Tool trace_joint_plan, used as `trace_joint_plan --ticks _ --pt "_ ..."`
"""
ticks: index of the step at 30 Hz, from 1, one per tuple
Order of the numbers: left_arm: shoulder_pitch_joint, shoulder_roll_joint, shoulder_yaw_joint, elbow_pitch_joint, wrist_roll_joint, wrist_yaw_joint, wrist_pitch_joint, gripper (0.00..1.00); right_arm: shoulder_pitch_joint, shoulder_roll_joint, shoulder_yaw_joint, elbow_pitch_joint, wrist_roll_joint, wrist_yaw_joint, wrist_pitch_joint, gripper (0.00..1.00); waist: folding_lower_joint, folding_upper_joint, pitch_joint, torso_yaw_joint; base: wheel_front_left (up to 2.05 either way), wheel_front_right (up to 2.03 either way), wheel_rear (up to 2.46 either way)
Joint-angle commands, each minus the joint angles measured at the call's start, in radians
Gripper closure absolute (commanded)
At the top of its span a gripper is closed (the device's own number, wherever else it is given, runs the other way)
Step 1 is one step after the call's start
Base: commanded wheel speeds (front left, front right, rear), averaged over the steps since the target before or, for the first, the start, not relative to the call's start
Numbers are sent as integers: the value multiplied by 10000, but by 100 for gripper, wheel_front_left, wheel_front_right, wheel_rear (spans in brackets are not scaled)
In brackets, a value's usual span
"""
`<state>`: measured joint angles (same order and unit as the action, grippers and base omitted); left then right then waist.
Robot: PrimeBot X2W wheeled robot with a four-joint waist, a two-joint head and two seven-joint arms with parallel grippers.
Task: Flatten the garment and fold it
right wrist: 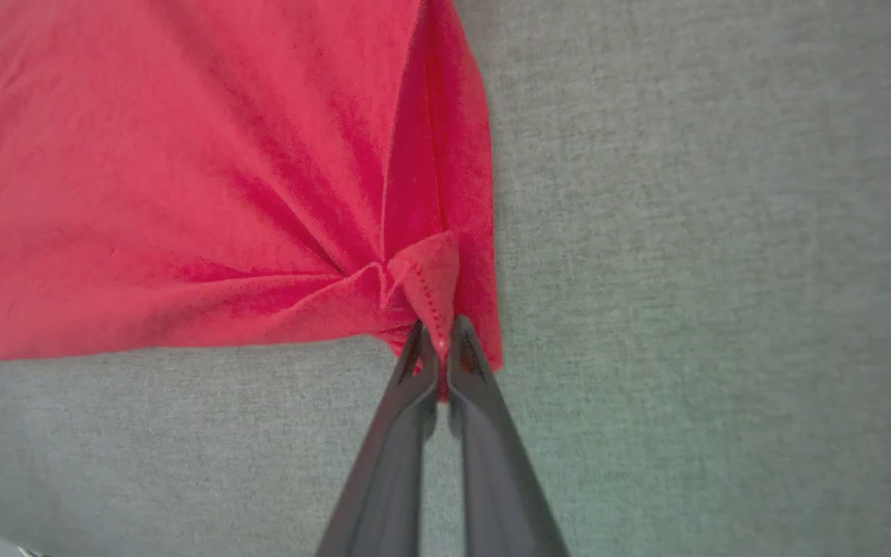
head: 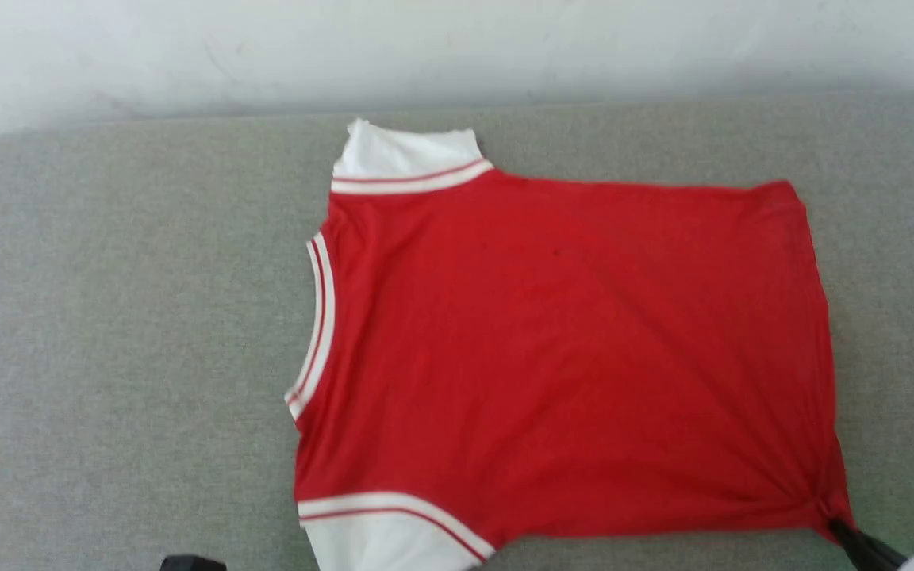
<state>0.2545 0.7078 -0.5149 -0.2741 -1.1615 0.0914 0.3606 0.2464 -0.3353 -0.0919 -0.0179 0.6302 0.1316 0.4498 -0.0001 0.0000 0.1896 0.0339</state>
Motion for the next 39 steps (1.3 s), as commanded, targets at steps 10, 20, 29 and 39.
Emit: trace_joint_plan --ticks 10,20,29,39 --pt "834 573 773 -1648 75 679 -684 100 918 396 -890 -1200 44 -9 504 100 1 0 -749 61 0 0 0" --pt "-884 316 1420 -1751 1217 317 -1823 100 -477 197 -1027 -1761 -877 -9 -401 100 1 0 -121 -68 0 0 0" --pt "-3738 -403 1430 -149 2252 -616 -2679 100 -2625 -79 -573 -1112 -1562 -9 -1026 100 1 0 1252 -147 0 0 0" --pt "-5441 -1193 915 2007 2964 -1305 -3267 100 -3710 -196 101 -130 -1708 -9 -972 100 1 0 2261 -142 0 0 0"
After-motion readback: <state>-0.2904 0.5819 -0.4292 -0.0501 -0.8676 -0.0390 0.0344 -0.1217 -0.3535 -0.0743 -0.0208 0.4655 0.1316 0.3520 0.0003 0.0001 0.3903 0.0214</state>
